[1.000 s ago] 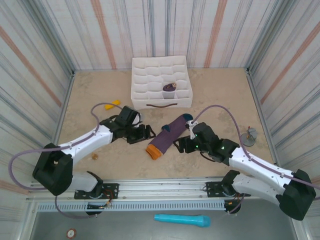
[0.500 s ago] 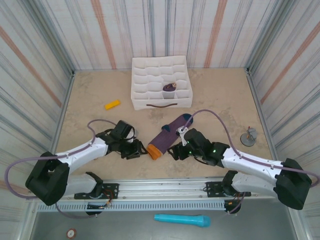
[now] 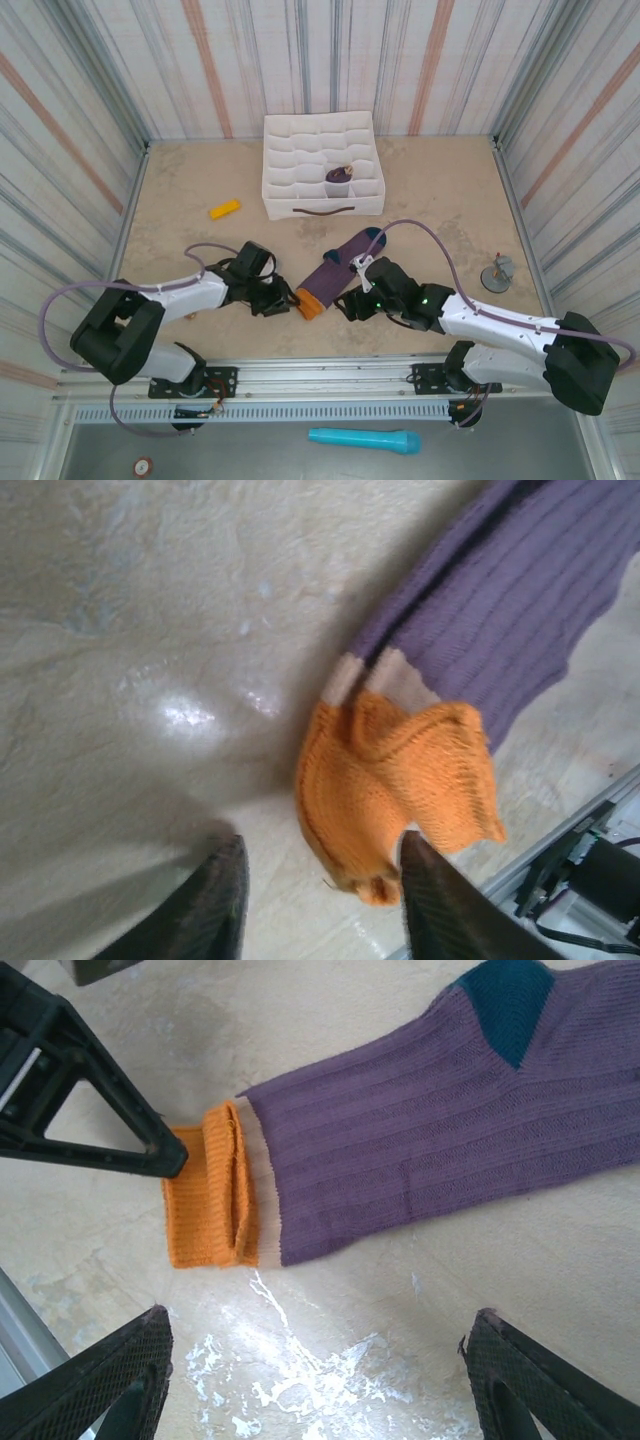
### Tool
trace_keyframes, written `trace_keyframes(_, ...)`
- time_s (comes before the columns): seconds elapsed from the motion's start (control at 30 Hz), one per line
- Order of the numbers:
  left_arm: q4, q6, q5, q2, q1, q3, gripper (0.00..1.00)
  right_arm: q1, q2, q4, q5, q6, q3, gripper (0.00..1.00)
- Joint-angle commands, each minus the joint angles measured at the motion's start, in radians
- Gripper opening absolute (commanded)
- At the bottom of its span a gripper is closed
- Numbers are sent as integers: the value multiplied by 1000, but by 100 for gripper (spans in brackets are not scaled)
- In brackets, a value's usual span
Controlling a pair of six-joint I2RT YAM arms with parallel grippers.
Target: Roll the socks
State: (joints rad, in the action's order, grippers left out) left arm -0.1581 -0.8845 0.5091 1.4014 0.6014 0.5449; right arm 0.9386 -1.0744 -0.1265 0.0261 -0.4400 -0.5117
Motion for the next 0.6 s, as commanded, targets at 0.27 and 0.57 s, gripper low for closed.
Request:
trace_keyframes(0.27, 95, -123, 27, 20, 91, 16, 1, 51, -64, 15, 42, 92, -26, 70)
trace_keyframes(0.57, 216, -281, 45, 28, 115, 11, 0, 95, -194, 67, 49, 148, -73, 78)
